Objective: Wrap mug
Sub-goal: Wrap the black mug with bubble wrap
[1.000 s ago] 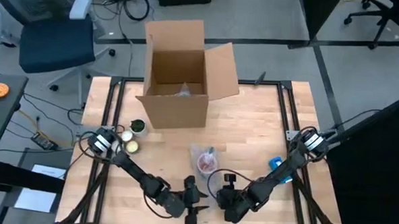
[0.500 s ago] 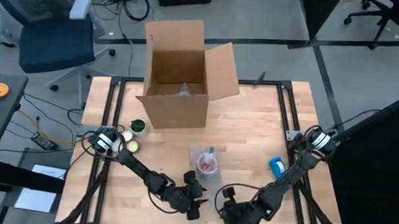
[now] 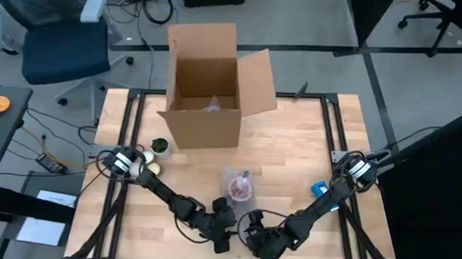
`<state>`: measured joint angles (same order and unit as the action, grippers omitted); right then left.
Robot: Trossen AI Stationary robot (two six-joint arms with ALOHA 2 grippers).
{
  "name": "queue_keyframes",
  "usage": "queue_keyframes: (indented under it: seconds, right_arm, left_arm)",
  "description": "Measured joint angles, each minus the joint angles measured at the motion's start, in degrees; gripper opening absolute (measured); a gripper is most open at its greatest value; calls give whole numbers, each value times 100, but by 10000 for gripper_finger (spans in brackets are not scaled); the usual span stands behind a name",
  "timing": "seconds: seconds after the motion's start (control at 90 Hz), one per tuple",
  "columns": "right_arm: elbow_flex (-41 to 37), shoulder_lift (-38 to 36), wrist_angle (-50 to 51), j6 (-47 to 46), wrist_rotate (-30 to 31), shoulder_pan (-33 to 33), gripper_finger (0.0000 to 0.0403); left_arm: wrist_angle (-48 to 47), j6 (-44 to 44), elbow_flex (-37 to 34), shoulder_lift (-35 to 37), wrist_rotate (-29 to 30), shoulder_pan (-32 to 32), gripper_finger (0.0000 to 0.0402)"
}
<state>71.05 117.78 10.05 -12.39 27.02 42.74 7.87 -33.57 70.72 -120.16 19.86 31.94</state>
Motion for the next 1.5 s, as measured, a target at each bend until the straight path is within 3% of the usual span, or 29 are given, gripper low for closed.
queue_keyframes:
  seconds: [0.211,0.356,0.5,0.633,0.689,0.856,1.011,1.256,1.5]
  right_arm:
    - [-2,51,-146,-458,693,52,208]
    - [1,182,-168,-1250,458,-60,185]
    - [13,353,-234,-1699,220,-83,127]
    - [14,265,-231,-1709,160,-10,31]
    - [-1,180,-180,-1666,189,24,12]
    - [-37,-200,105,-1792,308,63,1]
    - [-31,-403,150,-1874,320,58,0]
    - [-28,-682,99,-1892,330,22,0]
    - [-18,-1289,91,-1533,823,-55,0]
  left_arm:
    - [18,-12,0,2,-117,0,173]
    - [221,12,-2,2,-254,-4,172]
    - [457,80,-2,83,-330,-7,172]
    - [251,201,-2,456,-413,40,173]
    - [60,305,-2,658,-384,87,173]
    - [-700,835,0,1339,576,250,172]
    - [-865,1424,2,1477,1529,98,172]
    - [-1043,1539,0,1322,1646,-472,172]
    - [-1074,1864,9,1146,1488,-493,173]
